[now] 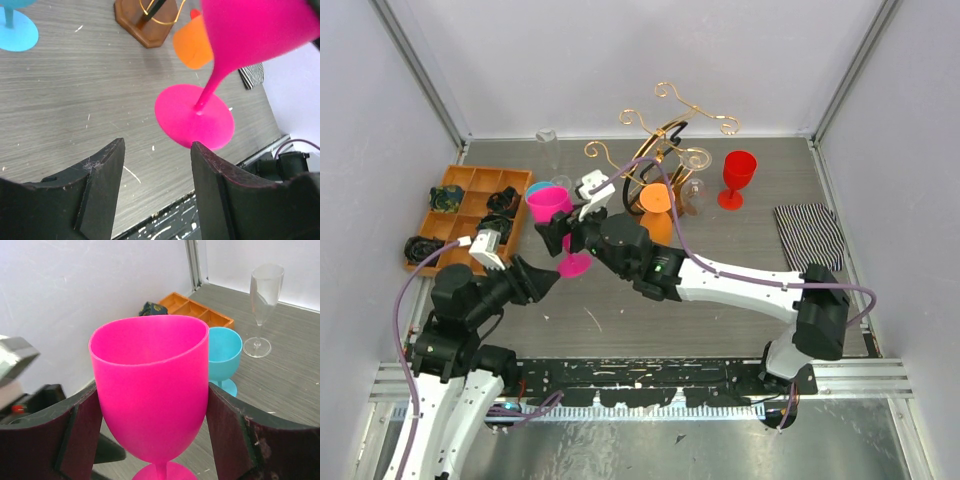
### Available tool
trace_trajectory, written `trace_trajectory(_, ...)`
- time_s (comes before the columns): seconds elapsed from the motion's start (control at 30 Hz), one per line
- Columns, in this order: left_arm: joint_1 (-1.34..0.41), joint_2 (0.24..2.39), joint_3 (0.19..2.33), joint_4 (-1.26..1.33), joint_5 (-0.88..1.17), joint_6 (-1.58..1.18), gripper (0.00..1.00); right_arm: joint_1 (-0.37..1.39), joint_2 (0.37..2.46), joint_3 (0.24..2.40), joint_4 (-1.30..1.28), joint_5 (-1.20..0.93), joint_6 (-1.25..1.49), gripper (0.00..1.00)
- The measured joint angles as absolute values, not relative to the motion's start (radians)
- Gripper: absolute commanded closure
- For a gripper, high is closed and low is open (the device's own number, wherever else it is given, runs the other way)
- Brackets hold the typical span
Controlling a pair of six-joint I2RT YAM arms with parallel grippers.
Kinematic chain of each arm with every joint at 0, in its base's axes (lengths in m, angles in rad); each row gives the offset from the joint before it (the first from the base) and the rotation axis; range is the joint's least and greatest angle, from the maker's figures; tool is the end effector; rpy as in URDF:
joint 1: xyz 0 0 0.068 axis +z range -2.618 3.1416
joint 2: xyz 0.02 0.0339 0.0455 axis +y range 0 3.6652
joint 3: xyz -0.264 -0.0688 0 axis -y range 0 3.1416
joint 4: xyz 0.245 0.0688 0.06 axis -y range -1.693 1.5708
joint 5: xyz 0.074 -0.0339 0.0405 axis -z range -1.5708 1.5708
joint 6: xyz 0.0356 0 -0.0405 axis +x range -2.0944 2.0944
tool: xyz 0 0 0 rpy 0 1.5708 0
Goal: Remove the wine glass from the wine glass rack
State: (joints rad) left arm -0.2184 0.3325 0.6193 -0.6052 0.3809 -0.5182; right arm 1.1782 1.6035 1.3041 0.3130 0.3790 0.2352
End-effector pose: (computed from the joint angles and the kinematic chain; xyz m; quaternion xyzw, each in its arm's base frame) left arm 0.0851 -0.0325 0.2930 -0.0091 0.8033 -0.3503 0.4817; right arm 0.1604 0.3530 0.3639 -0.1938 0.6754 0.3534 0.6176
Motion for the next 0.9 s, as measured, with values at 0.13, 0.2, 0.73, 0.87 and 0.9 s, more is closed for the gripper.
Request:
trace_trajectory(0.13, -0.218, 0.347, 0.599, -0.535, 0.36, -0.531, 0.38, 1.18, 1.568, 1.304, 0.305, 0.382, 0.243, 0.4)
trace_trajectory(0.2, -0.218, 0.371, 0.6, -0.493, 0.362, -0.538, 0.38, 1.182, 1.564, 1.304, 0.306, 0.381, 0.251, 0.4)
trace_trajectory(0.73, -0.219, 0.459, 0.628, -0.353, 0.469, -0.614, 0.38, 1.194, 1.564, 1.306, 0.303, 0.376, 0.252, 0.4)
trace_trajectory(0.87, -0.221, 0.469, 0.628, -0.335, 0.49, -0.632, 0.38, 1.194, 1.564, 1.315, 0.298, 0.364, 0.255, 0.4)
trace_trajectory(0.9, -0.223, 0.472, 0.628, -0.333, 0.492, -0.634, 0.38, 1.195, 1.564, 1.321, 0.294, 0.36, 0.259, 0.4)
